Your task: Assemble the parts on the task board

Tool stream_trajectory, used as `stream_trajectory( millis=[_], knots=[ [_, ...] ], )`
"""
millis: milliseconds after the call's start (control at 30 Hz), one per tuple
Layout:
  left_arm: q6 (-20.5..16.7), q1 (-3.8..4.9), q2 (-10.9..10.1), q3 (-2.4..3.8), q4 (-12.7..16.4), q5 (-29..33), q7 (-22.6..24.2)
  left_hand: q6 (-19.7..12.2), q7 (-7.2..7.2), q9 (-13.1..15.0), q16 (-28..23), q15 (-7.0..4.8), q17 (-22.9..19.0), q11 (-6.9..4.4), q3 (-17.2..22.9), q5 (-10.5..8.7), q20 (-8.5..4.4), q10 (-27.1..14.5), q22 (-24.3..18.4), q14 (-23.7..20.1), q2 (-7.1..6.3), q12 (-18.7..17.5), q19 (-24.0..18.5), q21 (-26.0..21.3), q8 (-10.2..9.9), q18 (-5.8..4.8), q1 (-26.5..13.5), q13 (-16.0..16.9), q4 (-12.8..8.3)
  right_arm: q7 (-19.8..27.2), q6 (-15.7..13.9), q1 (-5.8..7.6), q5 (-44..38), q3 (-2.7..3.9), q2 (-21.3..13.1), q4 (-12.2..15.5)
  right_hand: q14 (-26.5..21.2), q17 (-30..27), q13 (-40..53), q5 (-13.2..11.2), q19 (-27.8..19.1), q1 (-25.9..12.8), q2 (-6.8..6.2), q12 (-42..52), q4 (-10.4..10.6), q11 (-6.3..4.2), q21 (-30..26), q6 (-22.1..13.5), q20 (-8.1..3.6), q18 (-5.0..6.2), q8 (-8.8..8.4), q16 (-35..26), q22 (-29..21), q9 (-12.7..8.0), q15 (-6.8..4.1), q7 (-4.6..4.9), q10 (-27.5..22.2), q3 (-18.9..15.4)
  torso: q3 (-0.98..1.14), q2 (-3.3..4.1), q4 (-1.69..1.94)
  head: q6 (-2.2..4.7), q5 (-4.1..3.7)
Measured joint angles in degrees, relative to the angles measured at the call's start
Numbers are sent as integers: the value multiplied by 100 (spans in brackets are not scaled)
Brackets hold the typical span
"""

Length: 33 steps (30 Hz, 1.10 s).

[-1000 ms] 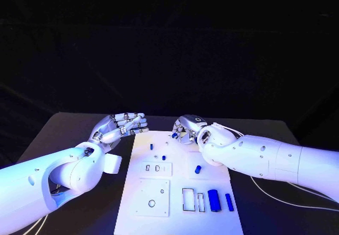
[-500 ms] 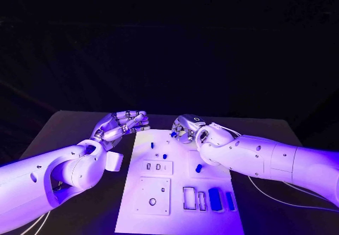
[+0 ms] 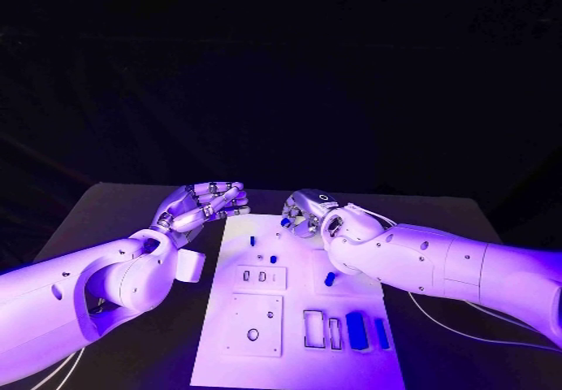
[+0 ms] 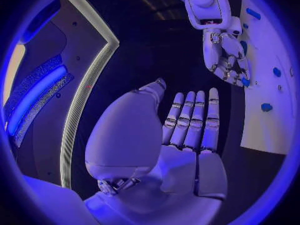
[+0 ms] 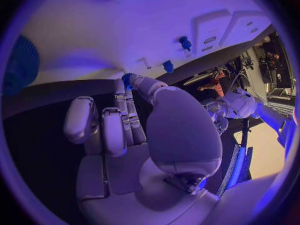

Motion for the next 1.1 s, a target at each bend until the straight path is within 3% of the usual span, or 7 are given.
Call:
stream_trajectory(
  millis=[400,867,1100],
  knots=[
    [7,2,14,0,-10,0,-9,0,0,0,0,0,-1,0,0,0,0,0,0,0,0,0,0,0,0,0,0,0,0,-20,10,0,4,3,122,-143,0,6,4,-20,0,0,-1,0,0,0,0,-17,0,0,1,0,0,31,0,14,0,0,-7,1,1,-8,9],
    [20,4,27,0,-68,0,-19,0,0,-4,0,0,9,21,0,0,0,-21,-7,0,0,0,0,0,0,0,0,0,0,-34,137,-9,-4,0,275,-372,0,5,17,-22,0,-31,-32,-22,15,21,-20,-56,0,0,-7,0,-36,159,0,33,-19,14,0,3,1,6,17],
    [26,4,33,-1,-88,0,-28,0,0,-5,0,0,8,20,0,0,0,-21,-6,0,0,0,0,0,0,0,0,0,0,-27,174,-6,-7,2,278,-371,0,4,17,-52,-22,-84,-85,-67,22,74,-43,-150,22,0,-11,0,-38,241,0,108,-71,22,0,5,-7,-8,37]
  ],
)
